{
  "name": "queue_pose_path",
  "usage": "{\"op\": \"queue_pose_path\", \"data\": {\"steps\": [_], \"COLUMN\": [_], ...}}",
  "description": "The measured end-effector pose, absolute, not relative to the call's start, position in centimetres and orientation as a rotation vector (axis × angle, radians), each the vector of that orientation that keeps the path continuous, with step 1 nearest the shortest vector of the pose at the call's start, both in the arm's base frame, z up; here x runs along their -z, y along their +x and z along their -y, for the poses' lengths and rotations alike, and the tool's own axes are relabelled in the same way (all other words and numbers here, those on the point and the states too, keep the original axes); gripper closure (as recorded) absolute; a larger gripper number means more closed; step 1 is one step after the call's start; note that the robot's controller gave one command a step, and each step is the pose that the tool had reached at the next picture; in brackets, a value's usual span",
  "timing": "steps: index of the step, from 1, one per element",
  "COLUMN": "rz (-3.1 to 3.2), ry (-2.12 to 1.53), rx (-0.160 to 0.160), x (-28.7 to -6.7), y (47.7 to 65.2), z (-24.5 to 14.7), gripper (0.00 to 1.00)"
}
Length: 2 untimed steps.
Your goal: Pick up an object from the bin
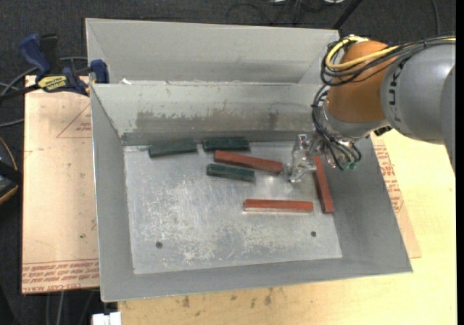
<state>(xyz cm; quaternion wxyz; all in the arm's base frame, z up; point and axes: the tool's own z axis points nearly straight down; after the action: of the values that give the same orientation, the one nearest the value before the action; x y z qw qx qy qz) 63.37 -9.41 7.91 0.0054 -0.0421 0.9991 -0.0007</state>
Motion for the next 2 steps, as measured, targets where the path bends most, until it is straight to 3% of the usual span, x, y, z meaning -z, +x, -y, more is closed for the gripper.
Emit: {"op": "queue_pose_path", "data": {"steps": [1, 2], "rz": [-3.132, -3.128], "ry": [-0.132, -0.132], "rx": [0.002, 0.002], "x": [-7.74, -7.9], "y": [63.23, 63.37], "z": [9.41, 9.38], "gripper": [0.0, 1.0]}}
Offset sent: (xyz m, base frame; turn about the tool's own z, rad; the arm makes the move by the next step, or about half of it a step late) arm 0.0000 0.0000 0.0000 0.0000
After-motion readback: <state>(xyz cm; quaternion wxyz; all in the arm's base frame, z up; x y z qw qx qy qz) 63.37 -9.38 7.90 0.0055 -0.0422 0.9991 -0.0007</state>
